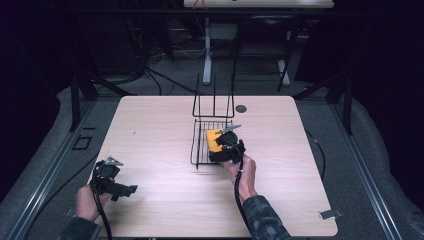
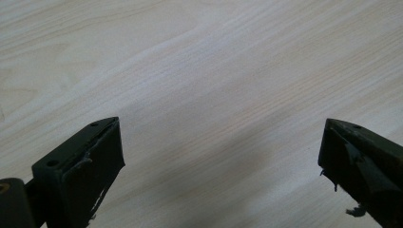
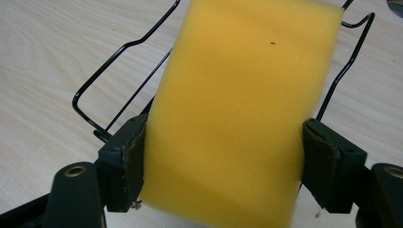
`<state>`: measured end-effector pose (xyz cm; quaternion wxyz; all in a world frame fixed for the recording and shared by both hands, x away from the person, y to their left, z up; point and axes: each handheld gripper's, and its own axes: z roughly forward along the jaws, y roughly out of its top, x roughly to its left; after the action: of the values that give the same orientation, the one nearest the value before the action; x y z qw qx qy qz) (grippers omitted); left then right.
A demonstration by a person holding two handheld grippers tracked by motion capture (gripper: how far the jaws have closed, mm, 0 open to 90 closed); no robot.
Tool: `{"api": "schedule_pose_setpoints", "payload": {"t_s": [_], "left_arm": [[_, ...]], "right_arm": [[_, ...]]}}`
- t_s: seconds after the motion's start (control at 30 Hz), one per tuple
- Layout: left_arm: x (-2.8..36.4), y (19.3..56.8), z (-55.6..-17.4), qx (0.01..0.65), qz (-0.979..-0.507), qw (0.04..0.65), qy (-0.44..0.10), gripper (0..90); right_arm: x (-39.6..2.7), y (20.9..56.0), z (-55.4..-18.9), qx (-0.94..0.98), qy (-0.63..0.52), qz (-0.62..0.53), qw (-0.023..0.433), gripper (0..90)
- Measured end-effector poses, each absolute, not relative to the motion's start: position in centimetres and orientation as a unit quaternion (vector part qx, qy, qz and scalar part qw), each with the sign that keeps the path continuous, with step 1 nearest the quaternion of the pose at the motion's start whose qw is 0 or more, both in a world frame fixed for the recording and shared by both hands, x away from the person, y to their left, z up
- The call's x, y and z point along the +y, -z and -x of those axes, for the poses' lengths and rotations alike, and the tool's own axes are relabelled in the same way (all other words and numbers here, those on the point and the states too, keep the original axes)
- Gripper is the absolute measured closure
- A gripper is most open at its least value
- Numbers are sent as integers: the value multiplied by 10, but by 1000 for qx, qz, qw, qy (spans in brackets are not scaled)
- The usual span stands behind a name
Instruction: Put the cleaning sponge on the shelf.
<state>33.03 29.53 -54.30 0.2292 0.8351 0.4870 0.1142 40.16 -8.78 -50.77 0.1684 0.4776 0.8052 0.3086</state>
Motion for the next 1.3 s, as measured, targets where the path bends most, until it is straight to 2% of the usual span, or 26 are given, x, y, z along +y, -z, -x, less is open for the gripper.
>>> {"api": "schedule_pose_setpoints", "payload": {"t_s": [0.17, 0.53, 0.93, 1.3], "left_arm": [[295, 544, -330, 489, -834, 228, -116, 12], [293, 545, -331, 487, -837, 222, -112, 12], [294, 545, -331, 490, -834, 226, -114, 18], [295, 543, -330, 492, -831, 231, -118, 18]], "right_arm": [[-81, 512, -406, 811, -295, -474, 176, 250], [-73, 526, -417, 807, -289, -489, 162, 245], [-73, 526, -417, 806, -286, -493, 158, 210], [-77, 522, -415, 802, -302, -489, 163, 96]]}}
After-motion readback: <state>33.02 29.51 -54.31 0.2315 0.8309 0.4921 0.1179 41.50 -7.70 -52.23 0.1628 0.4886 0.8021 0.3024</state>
